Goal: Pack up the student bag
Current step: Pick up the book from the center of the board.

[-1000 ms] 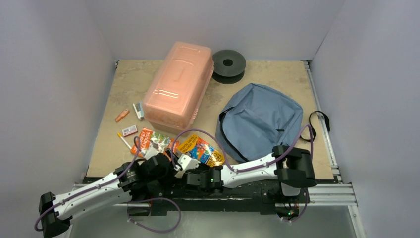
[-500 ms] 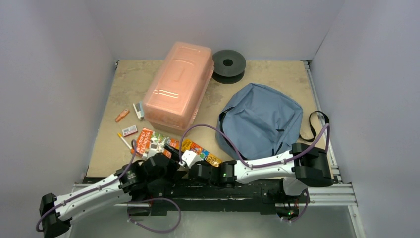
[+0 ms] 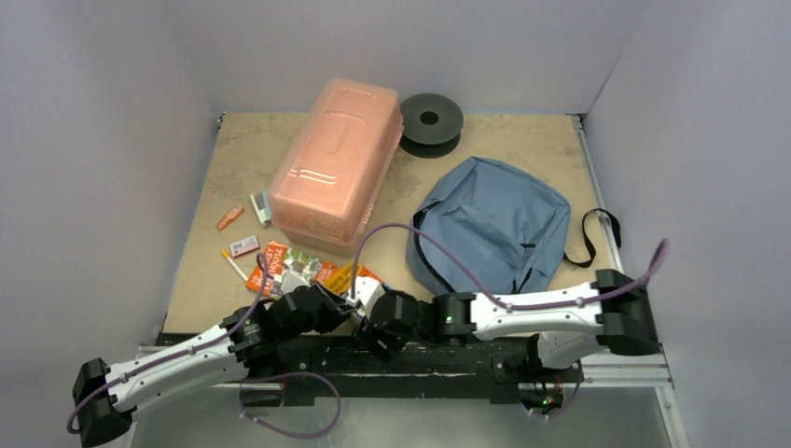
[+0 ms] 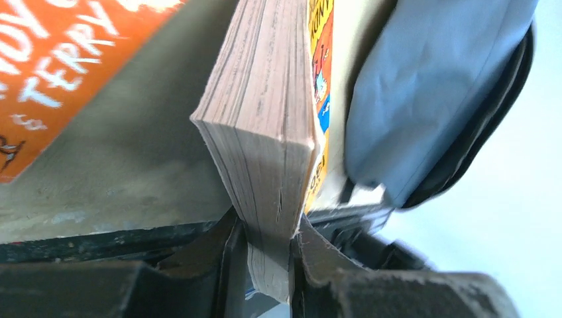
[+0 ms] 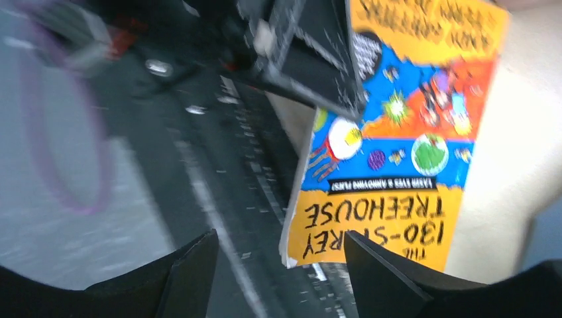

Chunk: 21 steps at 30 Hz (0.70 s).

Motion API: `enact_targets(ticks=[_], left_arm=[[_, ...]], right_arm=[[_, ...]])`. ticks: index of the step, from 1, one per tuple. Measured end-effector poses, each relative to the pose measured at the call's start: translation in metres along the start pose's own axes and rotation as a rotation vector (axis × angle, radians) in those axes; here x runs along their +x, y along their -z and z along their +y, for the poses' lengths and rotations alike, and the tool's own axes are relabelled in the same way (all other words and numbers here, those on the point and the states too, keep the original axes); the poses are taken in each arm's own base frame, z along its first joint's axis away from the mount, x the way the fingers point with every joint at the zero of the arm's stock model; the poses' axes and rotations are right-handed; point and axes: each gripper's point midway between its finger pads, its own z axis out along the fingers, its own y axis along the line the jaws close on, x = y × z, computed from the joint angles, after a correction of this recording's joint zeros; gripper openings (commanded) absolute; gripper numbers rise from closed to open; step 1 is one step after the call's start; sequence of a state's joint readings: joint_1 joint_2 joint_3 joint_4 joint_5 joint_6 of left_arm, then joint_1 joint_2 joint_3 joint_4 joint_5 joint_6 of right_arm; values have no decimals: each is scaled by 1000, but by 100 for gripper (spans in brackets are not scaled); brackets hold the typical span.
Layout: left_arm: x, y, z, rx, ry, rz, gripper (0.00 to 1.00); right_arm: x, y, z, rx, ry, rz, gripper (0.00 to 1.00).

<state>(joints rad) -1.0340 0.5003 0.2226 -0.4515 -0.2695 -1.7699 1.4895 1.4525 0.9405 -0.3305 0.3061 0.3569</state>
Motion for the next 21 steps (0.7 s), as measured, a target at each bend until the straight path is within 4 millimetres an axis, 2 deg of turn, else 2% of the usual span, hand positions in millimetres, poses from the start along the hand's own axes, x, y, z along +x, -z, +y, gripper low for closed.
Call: enact_targets(ticks=[1, 2, 4, 5, 8, 10, 12, 15, 18, 20, 21], left_arm=[[2, 2, 1, 8, -52, 13, 0], [6, 4, 0, 19, -112, 36, 0], [16, 8, -2, 47, -234, 94, 0], [20, 11, -4, 59, -287, 121, 0], [37, 25, -18, 126, -508, 221, 0], [44, 38, -33, 177, -654, 267, 0], [49, 53, -47, 245, -796, 308, 0], [54, 74, -67, 342, -977, 343, 0], [58, 92, -85, 433, -1125, 370, 0], [62, 101, -92, 479, -1194, 396, 0], [64, 104, -94, 494, -1225, 412, 0]], right_arm=[[-7, 11, 7, -69, -21, -13, 73], [-16, 23, 12, -142, -49, -38, 95], [-37, 47, 9, -247, -113, -98, 97], [-49, 59, 2, -281, -145, -138, 99], [-76, 84, -31, -328, -235, -234, 99], [-84, 91, -59, -321, -287, -265, 99], [-85, 93, -84, -318, -337, -268, 99], [-80, 94, -104, -344, -391, -256, 99], [-71, 96, -108, -410, -416, -242, 99], [-63, 98, -103, -461, -424, -231, 99], [-58, 100, -97, -496, -421, -227, 95]])
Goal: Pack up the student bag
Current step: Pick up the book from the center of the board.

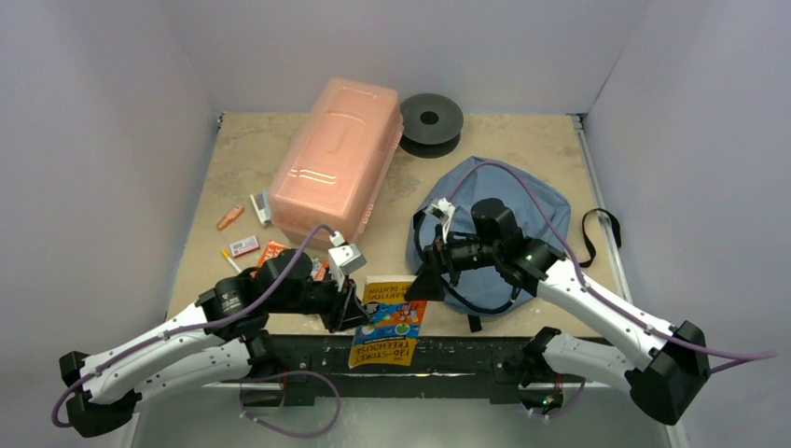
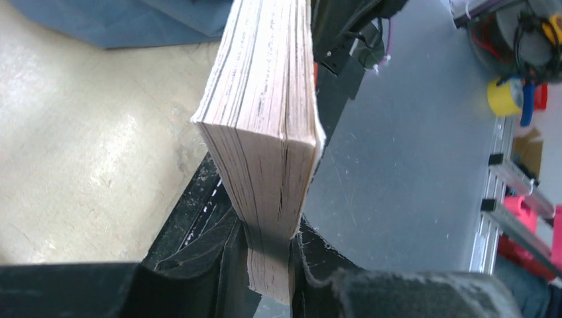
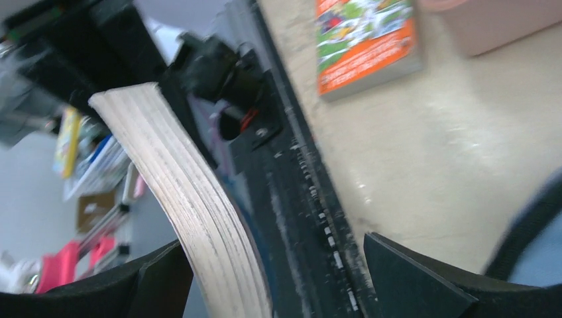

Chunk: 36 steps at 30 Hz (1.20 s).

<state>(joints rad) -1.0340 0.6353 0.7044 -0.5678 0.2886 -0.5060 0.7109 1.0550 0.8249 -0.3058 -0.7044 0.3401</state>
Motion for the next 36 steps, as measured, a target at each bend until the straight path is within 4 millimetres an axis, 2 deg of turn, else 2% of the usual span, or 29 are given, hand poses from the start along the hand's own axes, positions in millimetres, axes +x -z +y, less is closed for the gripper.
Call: enact_targets(ticks=[6, 7, 9, 10, 11, 13, 14, 16, 17, 20, 22, 24, 26, 29, 31, 34, 36], left_arm=[[-2, 2, -15, 76, -121, 86, 0], [-3, 2, -17, 85, -134, 96, 0], [-6, 1, -21, 104, -155, 112, 0], [-8, 1, -22, 107, -161, 116, 1], [-10, 1, -23, 105, -164, 119, 14], [-13, 5, -24, 95, -146, 130, 49], [-15, 7, -23, 73, -136, 127, 60], [-27, 12, -7, -67, -65, 83, 81], [-38, 20, 7, -196, 27, 38, 84], [-60, 64, 44, -538, 388, -170, 86], [-59, 91, 58, -611, 551, -327, 90], [-55, 100, 63, -568, 629, -446, 91], [-52, 100, 63, -464, 673, -550, 91], [-58, 81, 56, -312, 679, -623, 91], [-69, 68, 46, -222, 670, -643, 90], [-94, 64, 20, -75, 624, -679, 90], [-111, 66, 2, 23, 584, -709, 83]], right_arm=[[27, 7, 41, -289, -17, 12, 68], [31, 9, 46, -316, -18, 18, 60], [33, 15, 57, -375, -5, 24, 38], [32, 17, 64, -405, 12, 22, 12], [32, 18, 70, -430, 33, 20, 0], [32, 19, 74, -443, 36, 23, 0], [31, 18, 74, -438, 39, 19, 0], [22, 15, 69, -387, 25, -6, 0], [16, 14, 65, -344, 1, -26, 0], [-10, 15, 49, -180, -128, -135, 0], [-32, 26, 40, -77, -252, -273, 0], [-50, 40, 40, -56, -330, -405, 0], [-64, 52, 44, -84, -402, -521, 0], [-79, 61, 48, -152, -513, -621, 0], [-87, 62, 49, -201, -574, -658, 0], [-94, 54, 44, -246, -675, -665, 0], [-97, 49, 41, -264, -724, -659, 0]])
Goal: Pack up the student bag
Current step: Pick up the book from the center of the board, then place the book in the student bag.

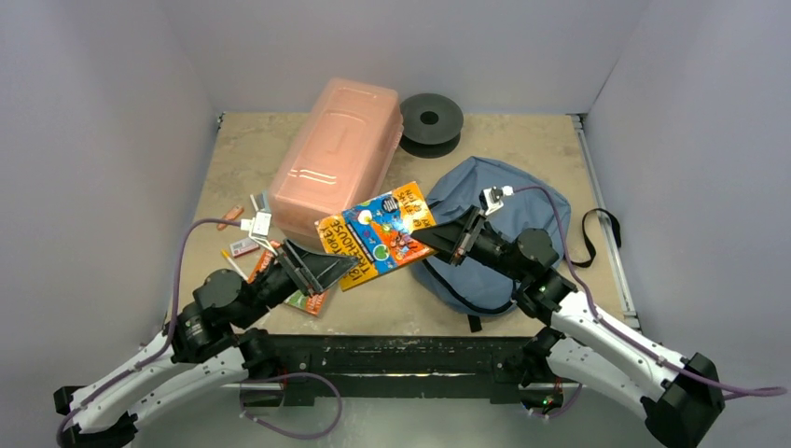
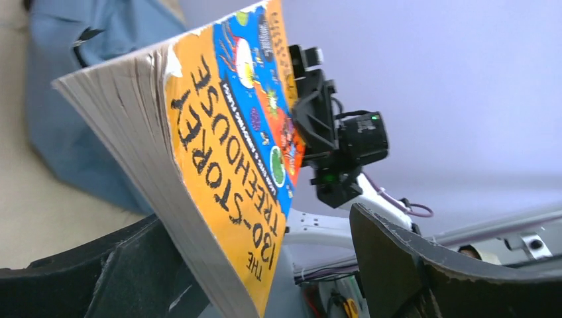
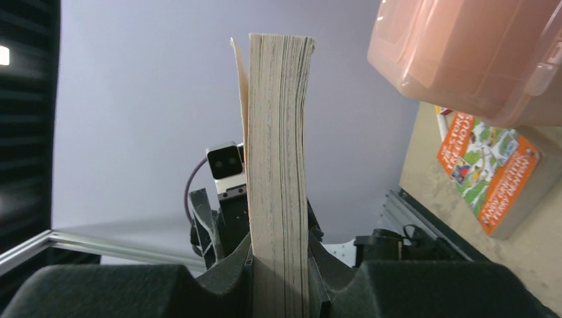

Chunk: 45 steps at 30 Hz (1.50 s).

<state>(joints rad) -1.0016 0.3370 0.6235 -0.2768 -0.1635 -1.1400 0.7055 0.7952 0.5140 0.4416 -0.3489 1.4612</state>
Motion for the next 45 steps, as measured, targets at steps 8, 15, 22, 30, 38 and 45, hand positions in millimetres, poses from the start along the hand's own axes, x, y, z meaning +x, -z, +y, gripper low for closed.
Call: enact_targets(ticks=[8, 15, 22, 30, 38, 45], left_arm=[[2, -16, -20, 73, 5, 11, 26], [-4, -16, -11, 41, -52, -27, 0], [-31, 18, 34, -222, -149, -111, 0], [-75, 78, 38, -346, -196, -243, 0], [-60, 81, 61, -432, -231, -167, 0], [-34, 60, 71, -459, -242, -45, 0]], right_arm=[[-1, 4, 26, -98, -39, -8, 3], [-7, -4, 5, 94, 181, -4, 98], [-74, 8, -41, 604, 755, -118, 99], [-13, 43, -184, 1216, 1137, 345, 71], [-36, 79, -199, 1464, 1272, 363, 55], [-48, 81, -172, 1421, 1285, 254, 34]])
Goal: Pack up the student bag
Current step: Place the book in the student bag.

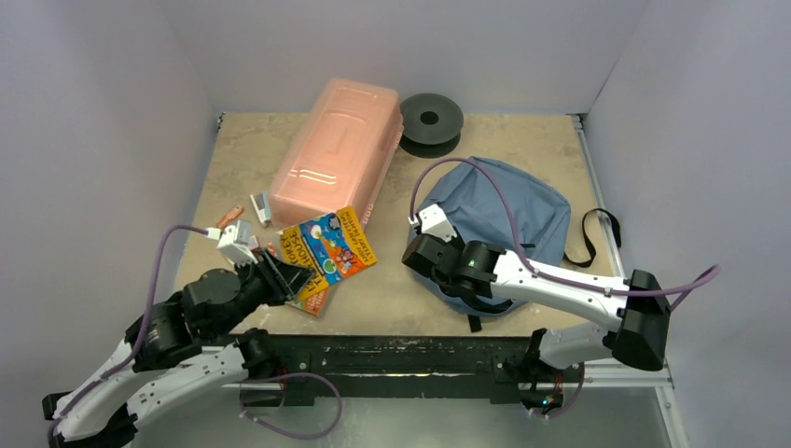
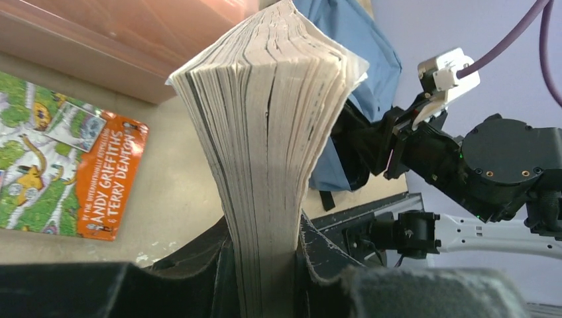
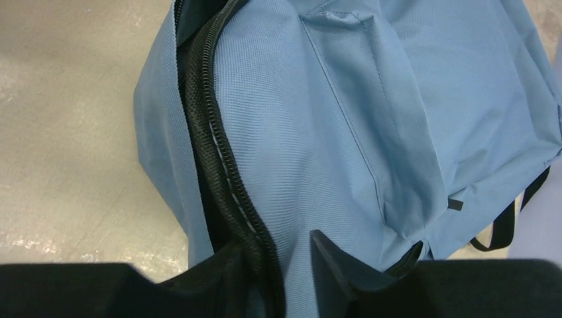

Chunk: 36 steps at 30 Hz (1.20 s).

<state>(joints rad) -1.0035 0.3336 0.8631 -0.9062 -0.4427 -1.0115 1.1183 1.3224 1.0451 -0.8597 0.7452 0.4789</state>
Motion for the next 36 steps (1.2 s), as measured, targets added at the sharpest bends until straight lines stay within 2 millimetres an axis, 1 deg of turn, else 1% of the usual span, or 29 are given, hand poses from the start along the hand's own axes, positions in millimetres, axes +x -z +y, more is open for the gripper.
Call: enact_targets(ticks=[1, 3, 6, 8, 10, 11, 14, 16, 18, 20, 22, 26, 29, 33, 34, 36], left_arm=[[4, -3, -2, 2, -2, 17, 0], [15, -12, -6, 7, 1, 56, 0], [36, -31, -15, 20, 23, 128, 0], [53, -45, -23, 32, 45, 184, 0], [72, -62, -33, 41, 81, 251, 0], [79, -69, -39, 47, 102, 276, 0], [98, -92, -50, 38, 161, 326, 0], [107, -106, -57, 24, 216, 334, 0], [113, -120, -65, 19, 277, 334, 0], [121, -137, -74, 15, 344, 337, 0], [131, -153, -81, -13, 399, 348, 0], [143, -177, -93, -44, 473, 351, 0], [143, -191, -109, -47, 509, 336, 0], [139, -215, -133, -24, 553, 296, 0], [140, -222, -137, -24, 558, 288, 0], [145, -238, -139, -40, 562, 271, 0]], right_arm=[[0, 0, -1, 3, 0, 0, 26], [1, -2, -1, 15, 6, 3, 0], [3, -10, -2, 49, 18, 20, 0], [1, -14, -4, 64, 13, 33, 0], [-7, -14, -10, 75, -9, 36, 0], [-15, -12, -14, 75, -27, 31, 0], [-42, -3, -31, 33, -124, -7, 0], [-62, 4, -51, -14, -241, -49, 0], [-72, 9, -69, -28, -302, -75, 0], [-76, 11, -82, -35, -337, -88, 0], [-77, 12, -84, -52, -344, -90, 0], [-77, 13, -78, -93, -332, -81, 0], [-77, 13, -75, -114, -325, -78, 0], [-78, 14, -73, -132, -317, -77, 0], [-79, 15, -72, -137, -316, -80, 0], [-80, 17, -73, -145, -310, -85, 0]])
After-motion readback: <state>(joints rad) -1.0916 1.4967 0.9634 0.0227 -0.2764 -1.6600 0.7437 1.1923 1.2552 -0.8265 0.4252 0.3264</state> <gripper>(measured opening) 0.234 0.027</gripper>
